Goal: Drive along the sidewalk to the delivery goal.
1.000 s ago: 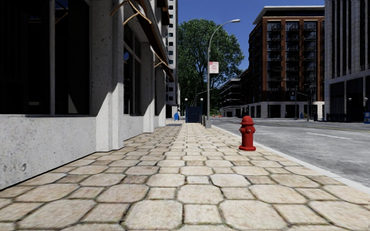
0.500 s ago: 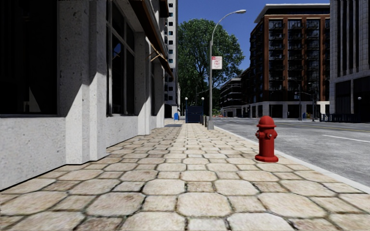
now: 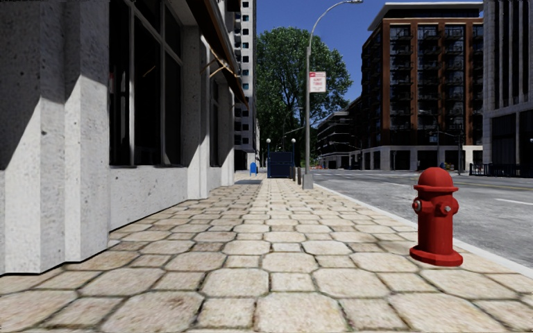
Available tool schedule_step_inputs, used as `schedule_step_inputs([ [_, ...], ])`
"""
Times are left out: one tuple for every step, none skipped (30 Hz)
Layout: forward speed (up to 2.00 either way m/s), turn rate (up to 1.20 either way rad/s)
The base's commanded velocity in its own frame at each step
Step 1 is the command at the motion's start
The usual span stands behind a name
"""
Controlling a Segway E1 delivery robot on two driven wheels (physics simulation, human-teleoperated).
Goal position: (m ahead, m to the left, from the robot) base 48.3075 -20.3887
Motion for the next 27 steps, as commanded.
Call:
schedule_step_inputs([
  [2.00,0.00],
  [2.00,0.00],
  [2.00,0.00],
  [2.00,0.00],
  [2.00,0.00],
  [2.00,0.00],
  [2.00,0.00],
  [2.00,0.00],
  [2.00,0.00],
  [2.00,0.00],
  [2.00,0.00],
  [2.00,0.00],
  [2.00,0.00],
  [2.00,0.00],
  [2.00,0.00],
  [2.00,0.00],
  [2.00,0.00],
  [2.00,0.00],
  [2.00,0.00],
  [2.00,0.00],
  [2.00,0.00],
  [2.00,0.00],
  [2.00,0.00],
  [2.00,0.00],
  [2.00,0.00],
  [2.00,0.00],
  [2.00,0.00],
])
